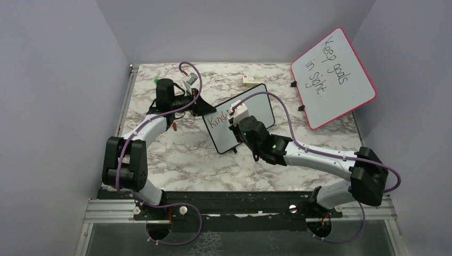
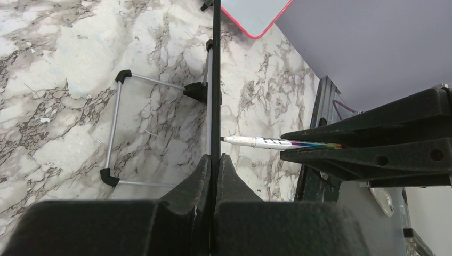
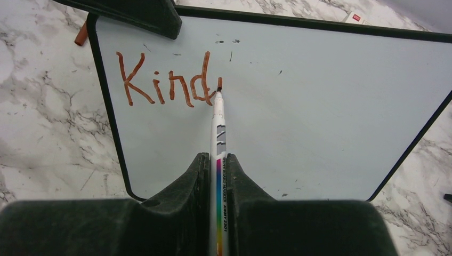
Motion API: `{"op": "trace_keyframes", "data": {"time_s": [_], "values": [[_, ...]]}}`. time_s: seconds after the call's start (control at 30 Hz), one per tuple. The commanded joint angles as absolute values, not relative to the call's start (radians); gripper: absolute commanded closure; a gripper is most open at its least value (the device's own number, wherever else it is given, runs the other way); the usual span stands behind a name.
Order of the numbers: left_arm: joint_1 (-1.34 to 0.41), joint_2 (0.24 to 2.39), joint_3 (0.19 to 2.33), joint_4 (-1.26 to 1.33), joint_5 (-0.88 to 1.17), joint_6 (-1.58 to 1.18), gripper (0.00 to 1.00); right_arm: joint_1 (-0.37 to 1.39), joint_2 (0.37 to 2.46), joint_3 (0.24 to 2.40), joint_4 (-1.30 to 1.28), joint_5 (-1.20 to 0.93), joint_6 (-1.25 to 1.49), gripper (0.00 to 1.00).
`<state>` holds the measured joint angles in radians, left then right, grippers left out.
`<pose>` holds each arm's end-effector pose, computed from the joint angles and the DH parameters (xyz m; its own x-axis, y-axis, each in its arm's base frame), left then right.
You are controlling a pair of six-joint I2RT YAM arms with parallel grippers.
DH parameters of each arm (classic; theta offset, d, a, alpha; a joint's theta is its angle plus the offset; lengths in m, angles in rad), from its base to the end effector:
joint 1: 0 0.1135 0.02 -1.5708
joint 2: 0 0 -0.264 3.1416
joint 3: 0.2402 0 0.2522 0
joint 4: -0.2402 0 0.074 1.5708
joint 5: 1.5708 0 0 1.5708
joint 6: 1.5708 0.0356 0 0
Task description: Write a sentence on the whiteboard
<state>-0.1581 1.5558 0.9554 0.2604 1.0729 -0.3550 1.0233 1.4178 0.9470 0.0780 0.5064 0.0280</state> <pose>0.3287 -0.0841 0.2582 -0.6192 -0.0694 -0.7821 0.7230 0.3382 -0.6024 0.1826 0.2663 0.2765 -0.2136 -0.3032 -0.9287 -0.5076 0.8466 -0.1597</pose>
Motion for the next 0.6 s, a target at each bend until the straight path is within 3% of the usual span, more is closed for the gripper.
{"op": "trace_keyframes", "data": {"time_s": [0.0, 0.57], "values": [[-0.16, 1.565, 0.963, 0.224, 1.106, -0.342, 1.0, 1.017, 1.43, 0.957, 0.02, 0.476, 0.059, 0.99], [-0.16, 1.565, 0.965, 0.224, 1.103, -0.342, 1.0, 1.017, 1.409, 0.952, 0.002, 0.461, 0.07, 0.99]]}}
